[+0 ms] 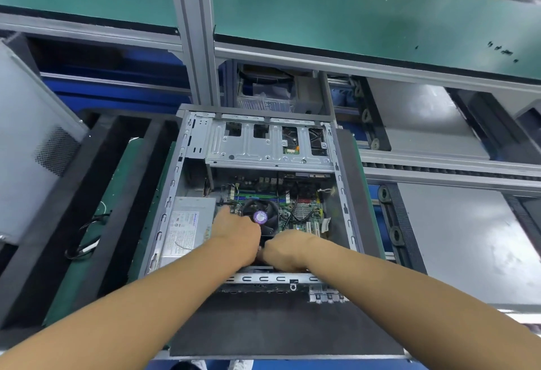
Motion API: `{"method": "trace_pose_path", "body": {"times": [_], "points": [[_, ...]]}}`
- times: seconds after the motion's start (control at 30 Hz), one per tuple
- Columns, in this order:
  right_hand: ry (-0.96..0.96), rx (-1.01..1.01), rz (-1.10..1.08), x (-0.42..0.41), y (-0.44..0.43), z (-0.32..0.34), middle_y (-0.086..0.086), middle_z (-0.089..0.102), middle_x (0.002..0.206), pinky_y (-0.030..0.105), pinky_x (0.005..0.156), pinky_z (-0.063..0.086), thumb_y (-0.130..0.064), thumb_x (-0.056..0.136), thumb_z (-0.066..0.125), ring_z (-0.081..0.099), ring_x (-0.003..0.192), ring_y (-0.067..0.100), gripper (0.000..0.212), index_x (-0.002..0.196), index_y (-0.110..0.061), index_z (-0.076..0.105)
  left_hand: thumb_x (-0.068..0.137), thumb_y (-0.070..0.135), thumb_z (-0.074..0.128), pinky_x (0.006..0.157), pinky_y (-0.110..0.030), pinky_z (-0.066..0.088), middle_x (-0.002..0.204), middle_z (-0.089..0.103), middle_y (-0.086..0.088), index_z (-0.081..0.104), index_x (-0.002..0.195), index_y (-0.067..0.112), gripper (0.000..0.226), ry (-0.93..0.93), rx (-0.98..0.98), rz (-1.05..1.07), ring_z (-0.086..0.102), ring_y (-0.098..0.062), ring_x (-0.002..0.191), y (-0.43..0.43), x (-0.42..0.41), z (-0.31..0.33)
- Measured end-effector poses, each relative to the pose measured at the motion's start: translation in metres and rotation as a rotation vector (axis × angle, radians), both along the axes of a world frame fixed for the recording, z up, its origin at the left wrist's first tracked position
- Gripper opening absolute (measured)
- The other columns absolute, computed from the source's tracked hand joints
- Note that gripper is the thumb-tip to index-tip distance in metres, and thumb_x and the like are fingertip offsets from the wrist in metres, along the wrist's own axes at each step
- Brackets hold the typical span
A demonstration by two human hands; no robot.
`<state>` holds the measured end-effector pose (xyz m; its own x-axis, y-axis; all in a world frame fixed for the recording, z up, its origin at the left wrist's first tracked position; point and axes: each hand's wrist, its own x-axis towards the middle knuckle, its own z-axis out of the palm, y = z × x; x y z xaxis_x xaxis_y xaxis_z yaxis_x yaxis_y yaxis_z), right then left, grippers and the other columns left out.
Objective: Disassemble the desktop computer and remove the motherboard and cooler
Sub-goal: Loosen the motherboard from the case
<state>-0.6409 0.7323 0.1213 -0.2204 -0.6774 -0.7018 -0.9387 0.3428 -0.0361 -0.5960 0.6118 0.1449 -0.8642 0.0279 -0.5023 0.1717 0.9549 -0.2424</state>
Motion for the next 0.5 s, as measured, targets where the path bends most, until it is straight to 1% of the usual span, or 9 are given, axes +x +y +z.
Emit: {"method": "trace_pose_path", "body": {"times": [0.03, 0.07, 0.13, 0.2, 0.3, 0.33, 0.4, 0.43, 0.5], "points": [[-0.013, 0.007, -0.017, 0.001, 0.0, 0.0, 0.015, 0.063, 0.099, 0.04, 0.065, 0.045, -0.014, 0.103, 0.035, 0.057, 0.081, 0.032, 0.029, 0.121, -0.006, 0.056, 0.096, 0.022, 0.05, 0.082, -0.035, 0.029, 0.099, 0.065, 0.0, 0.059, 0.092, 0.024, 0.01, -0.028, 0.013, 0.029, 0.059, -0.022, 0.093, 0.004, 0.0, -0.001], [-0.02, 0.004, -0.028, 0.0, 0.0, 0.001, 0.017, 0.064, 0.103, 0.04, 0.065, 0.044, -0.013, 0.103, 0.035, 0.057, 0.083, 0.033, 0.029, 0.121, -0.005, 0.056, 0.095, 0.016, 0.052, 0.079, -0.034, 0.032, 0.109, 0.065, -0.002, 0.062, 0.104, 0.022, 0.014, -0.043, 0.034, 0.073, 0.061, -0.024, 0.101, 0.005, 0.0, -0.003], [-0.02, -0.041, -0.033, -0.002, 0.004, 0.003, 0.018, 0.064, 0.103, 0.04, 0.064, 0.043, -0.014, 0.104, 0.035, 0.061, 0.086, 0.034, 0.029, 0.125, -0.007, 0.053, 0.093, 0.009, 0.056, 0.074, -0.034, 0.04, 0.115, 0.063, -0.007, 0.062, 0.115, 0.013, 0.023, -0.041, 0.119, 0.175, 0.062, -0.028, 0.105, 0.004, 0.0, -0.004], [-0.021, -0.091, -0.034, -0.003, 0.01, 0.006, 0.017, 0.064, 0.102, 0.039, 0.063, 0.042, -0.015, 0.104, 0.036, 0.061, 0.083, 0.033, 0.029, 0.129, -0.011, 0.051, 0.091, 0.007, 0.061, 0.072, -0.035, 0.043, 0.113, 0.062, -0.009, 0.062, 0.112, 0.011, 0.022, -0.018, 0.206, 0.284, 0.063, -0.029, 0.101, 0.001, 0.002, -0.004], [-0.033, -0.141, -0.059, -0.004, 0.014, 0.008, 0.016, 0.062, 0.093, 0.035, 0.059, 0.038, -0.014, 0.102, 0.041, 0.052, 0.073, 0.028, 0.029, 0.129, -0.012, 0.051, 0.088, 0.01, 0.066, 0.07, -0.034, 0.043, 0.109, 0.064, -0.007, 0.058, 0.093, 0.015, 0.01, -0.016, 0.293, 0.335, 0.058, -0.027, 0.086, -0.004, 0.005, -0.001], [-0.035, -0.148, -0.071, -0.005, 0.015, 0.008, 0.014, 0.059, 0.086, 0.034, 0.057, 0.037, -0.013, 0.101, 0.042, 0.051, 0.071, 0.028, 0.028, 0.128, -0.013, 0.051, 0.088, 0.013, 0.067, 0.07, -0.034, 0.043, 0.11, 0.065, -0.006, 0.057, 0.092, 0.018, 0.012, -0.035, 0.316, 0.325, 0.057, -0.026, 0.086, -0.005, 0.006, -0.001], [-0.052, -0.156, -0.097, -0.004, 0.016, 0.01, 0.005, 0.051, 0.076, 0.032, 0.056, 0.034, -0.014, 0.1, 0.044, 0.052, 0.071, 0.027, 0.027, 0.126, -0.015, 0.053, 0.087, 0.017, 0.067, 0.072, -0.032, 0.044, 0.114, 0.063, -0.002, 0.063, 0.106, 0.024, 0.021, -0.1, 0.367, 0.258, 0.059, -0.024, 0.097, -0.008, 0.005, 0.003], [-0.063, -0.16, -0.109, -0.004, 0.016, 0.011, 0.001, 0.048, 0.072, 0.032, 0.057, 0.035, -0.014, 0.1, 0.045, 0.051, 0.07, 0.026, 0.027, 0.126, -0.016, 0.054, 0.088, 0.014, 0.065, 0.073, -0.031, 0.044, 0.112, 0.063, 0.0, 0.065, 0.11, 0.027, 0.026, -0.134, 0.407, 0.224, 0.059, -0.023, 0.101, -0.009, 0.004, 0.006], [-0.075, -0.173, -0.128, -0.004, 0.017, 0.014, -0.002, 0.047, 0.069, 0.033, 0.06, 0.035, -0.013, 0.098, 0.05, 0.049, 0.067, 0.025, 0.028, 0.125, -0.015, 0.056, 0.086, 0.001, 0.057, 0.069, -0.026, 0.043, 0.094, 0.064, 0.005, 0.071, 0.095, 0.025, 0.03, -0.208, 0.507, 0.178, 0.059, -0.019, 0.092, -0.016, 0.0, 0.014]]}}
